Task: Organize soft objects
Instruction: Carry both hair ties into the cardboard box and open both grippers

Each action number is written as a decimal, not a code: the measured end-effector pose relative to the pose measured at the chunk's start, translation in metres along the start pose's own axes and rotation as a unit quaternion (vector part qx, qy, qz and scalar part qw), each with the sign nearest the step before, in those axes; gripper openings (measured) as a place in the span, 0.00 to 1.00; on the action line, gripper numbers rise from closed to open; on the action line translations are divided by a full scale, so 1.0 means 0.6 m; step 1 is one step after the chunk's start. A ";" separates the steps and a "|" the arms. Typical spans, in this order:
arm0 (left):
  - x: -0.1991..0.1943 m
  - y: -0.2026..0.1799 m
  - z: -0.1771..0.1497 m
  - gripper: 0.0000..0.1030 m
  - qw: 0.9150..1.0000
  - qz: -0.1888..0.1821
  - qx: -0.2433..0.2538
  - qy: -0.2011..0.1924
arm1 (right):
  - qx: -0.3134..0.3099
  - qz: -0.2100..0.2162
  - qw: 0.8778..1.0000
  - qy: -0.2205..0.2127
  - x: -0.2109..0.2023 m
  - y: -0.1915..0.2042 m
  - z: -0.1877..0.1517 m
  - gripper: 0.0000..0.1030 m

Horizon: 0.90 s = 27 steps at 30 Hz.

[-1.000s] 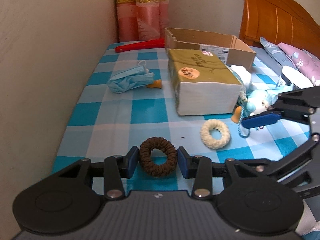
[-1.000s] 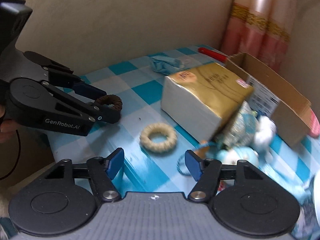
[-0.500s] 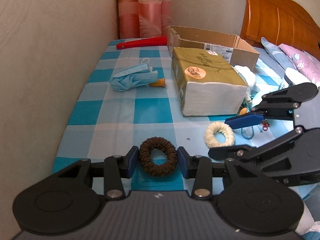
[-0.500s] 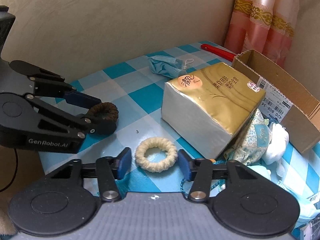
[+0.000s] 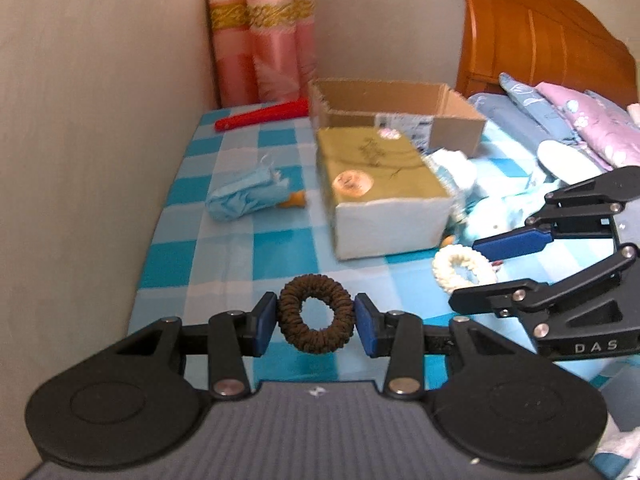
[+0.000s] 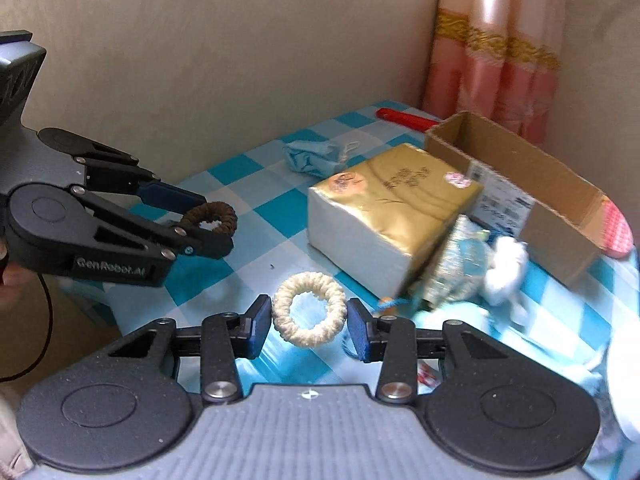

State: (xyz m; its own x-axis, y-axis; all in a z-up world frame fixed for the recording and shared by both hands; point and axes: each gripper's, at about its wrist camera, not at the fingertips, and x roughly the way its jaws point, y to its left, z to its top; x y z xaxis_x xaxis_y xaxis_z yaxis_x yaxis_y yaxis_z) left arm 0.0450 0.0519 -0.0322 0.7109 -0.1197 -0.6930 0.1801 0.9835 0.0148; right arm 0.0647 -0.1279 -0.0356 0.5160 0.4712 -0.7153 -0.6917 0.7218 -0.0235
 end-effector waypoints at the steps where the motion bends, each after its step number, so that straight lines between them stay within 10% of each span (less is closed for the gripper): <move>1: -0.006 -0.003 0.004 0.40 1.000 -0.003 0.003 -0.002 | 0.002 -0.005 1.000 -0.004 -0.011 -0.003 -0.002 0.45; 13: -0.039 -0.067 0.113 0.40 0.996 -0.046 0.058 -0.055 | 0.014 -0.058 0.997 -0.049 -0.098 -0.073 0.010 0.45; 27: 0.080 -0.128 0.291 0.40 0.989 -0.060 0.119 -0.057 | 0.052 -0.099 0.992 -0.060 -0.107 -0.158 0.030 0.45</move>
State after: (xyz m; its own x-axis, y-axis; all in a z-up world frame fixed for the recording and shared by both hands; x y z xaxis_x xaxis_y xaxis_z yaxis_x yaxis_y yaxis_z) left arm 0.1840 -0.0531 0.0591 0.7450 -0.2614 -0.6138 0.4131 0.9032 0.1168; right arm 0.1062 -0.2173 0.0249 0.6976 0.3677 -0.6149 -0.5177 0.8520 -0.0779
